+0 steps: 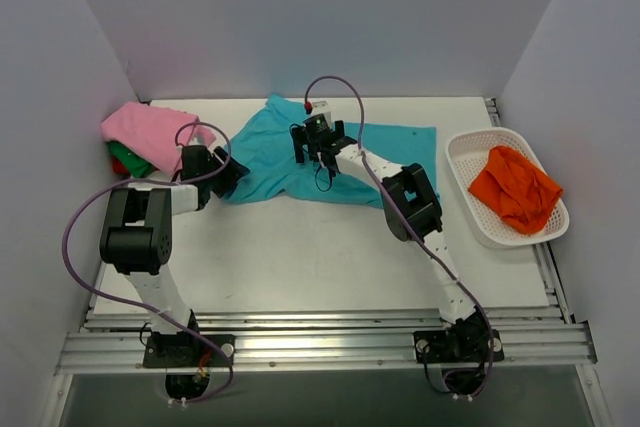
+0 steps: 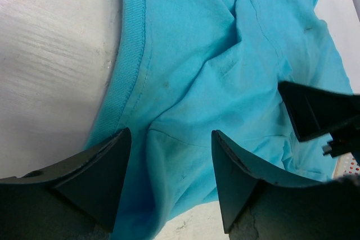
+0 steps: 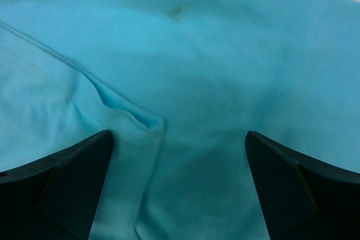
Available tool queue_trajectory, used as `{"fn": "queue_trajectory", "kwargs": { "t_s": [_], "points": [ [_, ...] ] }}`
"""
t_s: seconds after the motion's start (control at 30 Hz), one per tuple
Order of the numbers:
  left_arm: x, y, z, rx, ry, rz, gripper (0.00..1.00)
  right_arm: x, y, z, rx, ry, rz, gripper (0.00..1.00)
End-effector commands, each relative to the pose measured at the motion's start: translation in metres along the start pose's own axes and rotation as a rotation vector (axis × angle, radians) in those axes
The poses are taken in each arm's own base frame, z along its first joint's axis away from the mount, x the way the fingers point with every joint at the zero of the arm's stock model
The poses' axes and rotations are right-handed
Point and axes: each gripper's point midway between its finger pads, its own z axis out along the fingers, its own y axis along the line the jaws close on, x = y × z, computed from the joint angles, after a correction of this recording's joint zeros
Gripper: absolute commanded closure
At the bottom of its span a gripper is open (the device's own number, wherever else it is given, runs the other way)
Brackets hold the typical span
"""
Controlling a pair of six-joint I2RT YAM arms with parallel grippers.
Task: Fold and stack the t-shirts
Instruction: Fold the tshirt
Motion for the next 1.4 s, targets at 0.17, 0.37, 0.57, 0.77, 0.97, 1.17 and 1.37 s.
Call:
{"fn": "queue_trajectory", "kwargs": {
  "t_s": [0.17, 0.37, 0.57, 0.77, 0.97, 1.17, 1.37],
  "points": [
    [-0.008, -0.028, -0.005, 0.085, -0.024, 0.018, 0.35, -0.073, -0.062, -0.136, 0.228, -0.223, 0.216, 0.0],
    [0.01, -0.036, 0.001, 0.121, 0.013, 0.026, 0.47, -0.013, -0.093, -0.183, 0.275, -0.22, 0.353, 0.0],
    [0.022, -0.052, 0.001, 0.165, 0.045, 0.044, 0.8, 0.036, -0.127, -0.218, 0.37, -0.217, 0.468, 0.0],
    [0.018, -0.057, -0.011, 0.168, 0.033, 0.066, 0.98, 0.061, -0.159, -0.248, 0.496, -0.234, 0.543, 0.0],
    [0.004, -0.037, -0.035, 0.011, -0.029, 0.101, 0.98, 0.084, -0.167, -0.264, 0.493, -0.223, 0.595, 0.0],
    [-0.011, -0.009, -0.064, -0.156, -0.098, 0.111, 0.98, 0.101, -0.186, -0.289, 0.562, -0.227, 0.634, 0.0],
    [-0.009, 0.026, -0.077, -0.277, -0.062, 0.118, 0.98, 0.12, -0.205, -0.305, 0.627, -0.251, 0.7, 0.0]
  ]
}}
